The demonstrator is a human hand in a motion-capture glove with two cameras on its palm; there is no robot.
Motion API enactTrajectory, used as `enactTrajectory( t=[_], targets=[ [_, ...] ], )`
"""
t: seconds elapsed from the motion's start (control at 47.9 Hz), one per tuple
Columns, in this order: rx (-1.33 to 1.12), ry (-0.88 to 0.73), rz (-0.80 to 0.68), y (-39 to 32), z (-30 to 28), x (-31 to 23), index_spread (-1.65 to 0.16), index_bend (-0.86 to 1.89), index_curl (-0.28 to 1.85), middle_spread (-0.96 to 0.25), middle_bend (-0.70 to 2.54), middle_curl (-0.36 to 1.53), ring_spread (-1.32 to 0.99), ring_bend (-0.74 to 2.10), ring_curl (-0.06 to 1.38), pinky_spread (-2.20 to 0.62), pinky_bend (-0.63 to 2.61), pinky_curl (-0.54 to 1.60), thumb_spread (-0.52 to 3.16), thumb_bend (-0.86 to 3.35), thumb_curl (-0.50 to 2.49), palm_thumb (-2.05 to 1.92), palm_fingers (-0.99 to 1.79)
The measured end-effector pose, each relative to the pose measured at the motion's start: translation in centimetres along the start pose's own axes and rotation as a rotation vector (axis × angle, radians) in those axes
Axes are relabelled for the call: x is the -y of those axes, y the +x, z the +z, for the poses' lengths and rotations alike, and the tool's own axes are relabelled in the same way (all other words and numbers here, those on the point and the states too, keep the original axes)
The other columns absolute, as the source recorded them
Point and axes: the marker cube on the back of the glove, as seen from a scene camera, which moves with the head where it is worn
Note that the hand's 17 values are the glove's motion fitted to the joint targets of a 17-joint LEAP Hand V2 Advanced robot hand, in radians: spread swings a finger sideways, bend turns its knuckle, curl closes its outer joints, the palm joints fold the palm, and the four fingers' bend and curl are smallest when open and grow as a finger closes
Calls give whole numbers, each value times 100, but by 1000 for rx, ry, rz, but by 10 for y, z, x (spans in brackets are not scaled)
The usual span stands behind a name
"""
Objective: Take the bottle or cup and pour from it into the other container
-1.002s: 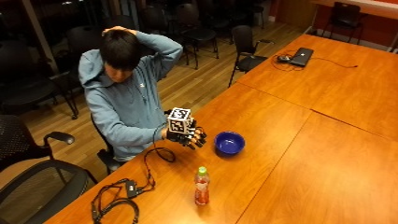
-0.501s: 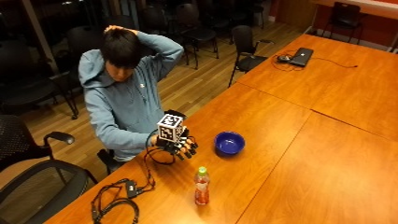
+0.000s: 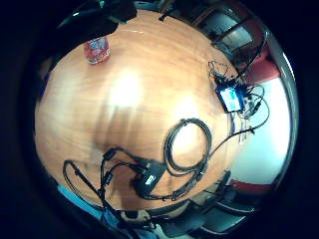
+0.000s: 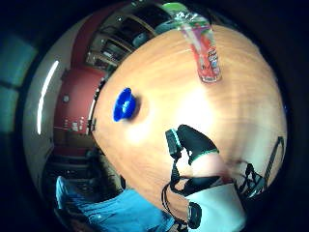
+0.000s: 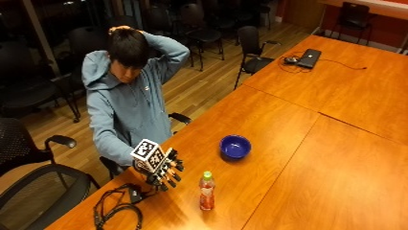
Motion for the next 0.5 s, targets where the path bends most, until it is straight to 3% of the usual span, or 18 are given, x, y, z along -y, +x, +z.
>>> enactTrajectory(
  t=[0.501],
  targets=[
    [432, 81, 4, 28, 16, 56, -35, 8, 9, 5, 26, 35, 10, 60, 33, 23, 86, 33, 96, -3, 36, 63, 14]
  ],
)
